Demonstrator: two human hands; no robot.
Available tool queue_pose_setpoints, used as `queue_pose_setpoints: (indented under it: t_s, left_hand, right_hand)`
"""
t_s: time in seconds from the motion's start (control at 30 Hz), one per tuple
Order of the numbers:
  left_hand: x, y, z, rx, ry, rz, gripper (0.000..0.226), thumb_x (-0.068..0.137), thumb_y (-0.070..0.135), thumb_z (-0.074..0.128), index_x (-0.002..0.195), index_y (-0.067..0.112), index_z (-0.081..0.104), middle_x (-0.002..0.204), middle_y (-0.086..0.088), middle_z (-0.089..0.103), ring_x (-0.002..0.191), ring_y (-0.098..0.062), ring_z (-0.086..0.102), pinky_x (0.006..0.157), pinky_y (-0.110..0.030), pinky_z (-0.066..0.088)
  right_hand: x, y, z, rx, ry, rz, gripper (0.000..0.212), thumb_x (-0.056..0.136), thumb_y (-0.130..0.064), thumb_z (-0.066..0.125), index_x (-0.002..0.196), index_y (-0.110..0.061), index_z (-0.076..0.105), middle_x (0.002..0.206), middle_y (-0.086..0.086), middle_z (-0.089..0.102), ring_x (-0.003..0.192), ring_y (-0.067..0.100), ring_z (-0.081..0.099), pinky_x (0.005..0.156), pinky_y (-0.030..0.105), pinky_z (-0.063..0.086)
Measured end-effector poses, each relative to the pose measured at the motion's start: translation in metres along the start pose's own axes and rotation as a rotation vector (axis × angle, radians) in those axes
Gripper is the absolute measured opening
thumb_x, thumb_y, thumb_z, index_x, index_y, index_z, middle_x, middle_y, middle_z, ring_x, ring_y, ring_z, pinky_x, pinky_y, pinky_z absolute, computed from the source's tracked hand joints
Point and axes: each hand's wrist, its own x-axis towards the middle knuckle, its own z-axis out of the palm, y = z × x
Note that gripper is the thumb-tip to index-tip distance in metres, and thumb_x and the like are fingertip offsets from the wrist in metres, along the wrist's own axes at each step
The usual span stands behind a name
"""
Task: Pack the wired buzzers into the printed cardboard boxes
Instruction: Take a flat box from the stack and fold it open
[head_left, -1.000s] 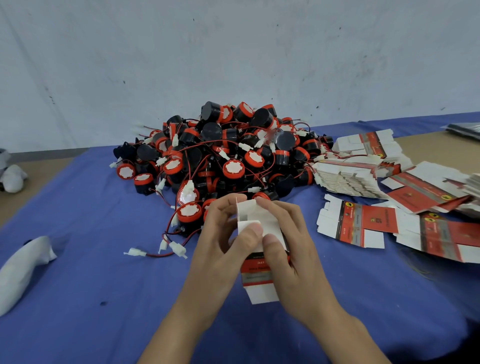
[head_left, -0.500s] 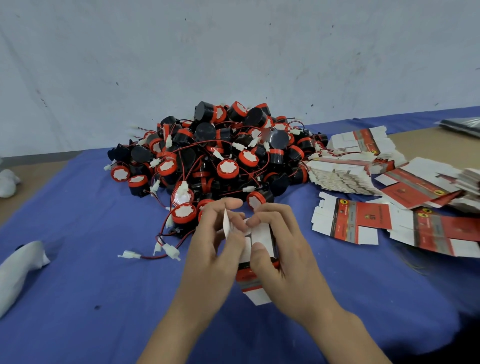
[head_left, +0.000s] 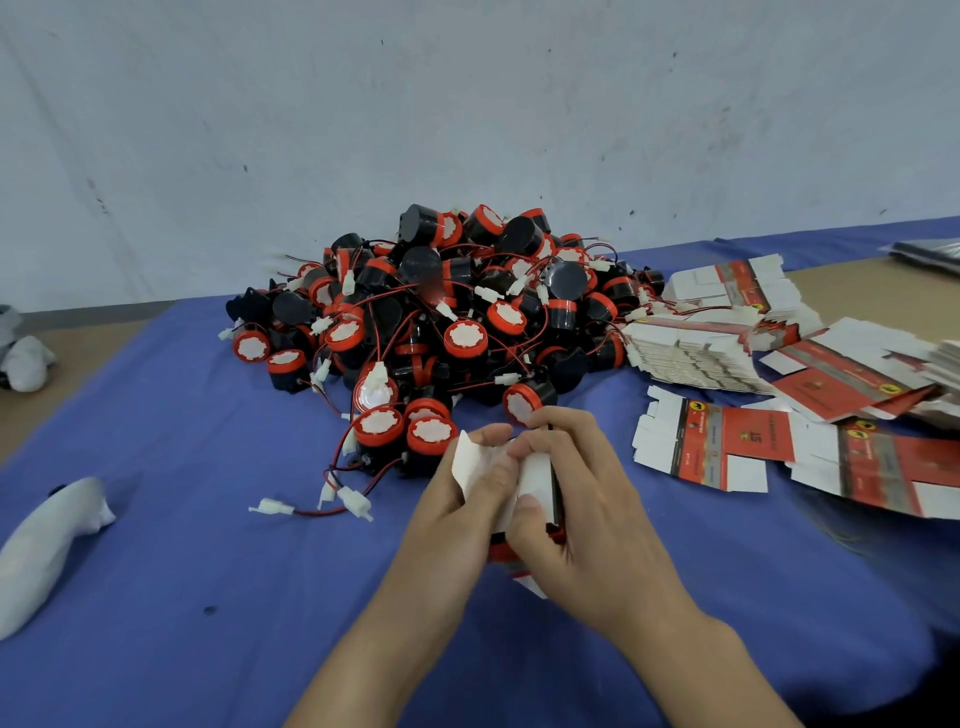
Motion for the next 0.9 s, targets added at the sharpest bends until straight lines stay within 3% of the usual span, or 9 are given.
queue_pose_setpoints:
  t_s: [0.17, 0.23, 0.33, 0.5, 0.6, 0.7, 0.83, 0.9]
  left_hand:
    - [0.001, 0.001, 0.002, 0.029, 0.111, 0.131, 0.022, 0.103, 0.025, 0.056, 0.111, 0.042, 0.068, 0.107, 0.004, 0.075, 0.099, -0.014, 0.072, 0.07, -0.026, 0.059]
    - [0.0, 0.001, 0.002, 0.035, 0.142, 0.18, 0.026, 0.103, 0.023, 0.053, 0.108, 0.043, 0.069, 0.102, 0.008, 0.075, 0.093, -0.008, 0.072, 0.062, -0.019, 0.056]
    - [-0.002, 0.003, 0.004, 0.054, 0.16, 0.216, 0.029, 0.104, 0.022, 0.051, 0.105, 0.044, 0.069, 0.096, 0.011, 0.074, 0.086, -0.002, 0.071, 0.056, -0.015, 0.054]
    - [-0.005, 0.001, 0.007, 0.117, 0.123, 0.255, 0.032, 0.105, 0.021, 0.048, 0.11, 0.047, 0.067, 0.101, 0.015, 0.073, 0.09, 0.0, 0.07, 0.064, -0.014, 0.054]
    - [-0.005, 0.0, 0.006, 0.062, 0.073, 0.193, 0.028, 0.099, 0.045, 0.054, 0.127, 0.047, 0.06, 0.114, 0.01, 0.071, 0.101, -0.008, 0.07, 0.073, -0.023, 0.056]
    - [-0.003, 0.005, 0.007, -0.179, -0.015, 0.063, 0.058, 0.079, 0.069, 0.054, 0.124, 0.036, 0.068, 0.12, -0.003, 0.072, 0.1, -0.015, 0.07, 0.071, -0.026, 0.055]
    - [0.003, 0.011, 0.007, -0.288, -0.075, -0.054, 0.054, 0.086, 0.065, 0.046, 0.111, 0.028, 0.077, 0.118, -0.007, 0.073, 0.102, -0.019, 0.07, 0.076, -0.033, 0.057]
    - [0.005, 0.007, 0.005, -0.212, -0.103, -0.069, 0.05, 0.086, 0.054, 0.052, 0.118, 0.022, 0.074, 0.12, -0.01, 0.071, 0.105, -0.023, 0.068, 0.081, -0.037, 0.057]
  right_hand:
    - [0.001, -0.005, 0.006, 0.007, -0.033, -0.01, 0.037, 0.089, -0.047, 0.045, 0.124, -0.038, 0.042, 0.146, -0.015, 0.031, 0.137, 0.006, 0.038, 0.099, 0.036, 0.049]
    - [0.002, -0.005, 0.007, -0.011, -0.04, -0.023, 0.041, 0.092, -0.054, 0.044, 0.13, -0.039, 0.039, 0.144, -0.013, 0.033, 0.133, 0.008, 0.04, 0.103, 0.033, 0.046]
    - [0.004, -0.006, 0.007, -0.044, -0.039, -0.015, 0.044, 0.093, -0.057, 0.043, 0.13, -0.035, 0.045, 0.133, -0.014, 0.039, 0.121, 0.011, 0.047, 0.096, 0.031, 0.048]
    - [0.004, -0.007, 0.007, -0.016, 0.002, -0.007, 0.034, 0.09, -0.049, 0.041, 0.123, -0.039, 0.041, 0.123, -0.021, 0.037, 0.118, 0.007, 0.048, 0.087, 0.016, 0.04]
    - [0.005, -0.004, 0.003, -0.004, 0.042, 0.028, 0.04, 0.089, -0.046, 0.038, 0.124, -0.03, 0.048, 0.121, -0.018, 0.041, 0.11, 0.006, 0.05, 0.082, 0.009, 0.038]
    - [0.006, 0.0, -0.003, -0.007, 0.082, 0.041, 0.042, 0.087, -0.039, 0.038, 0.122, -0.022, 0.054, 0.118, -0.016, 0.042, 0.104, 0.005, 0.049, 0.078, 0.006, 0.036]
    - [0.005, 0.004, -0.007, -0.019, 0.076, 0.05, 0.046, 0.086, -0.039, 0.037, 0.124, -0.02, 0.054, 0.12, -0.017, 0.041, 0.106, 0.007, 0.048, 0.078, 0.008, 0.036]
    - [0.005, 0.005, -0.008, -0.025, 0.069, 0.048, 0.047, 0.085, -0.039, 0.037, 0.124, -0.019, 0.055, 0.121, -0.014, 0.043, 0.108, 0.01, 0.05, 0.079, 0.015, 0.041]
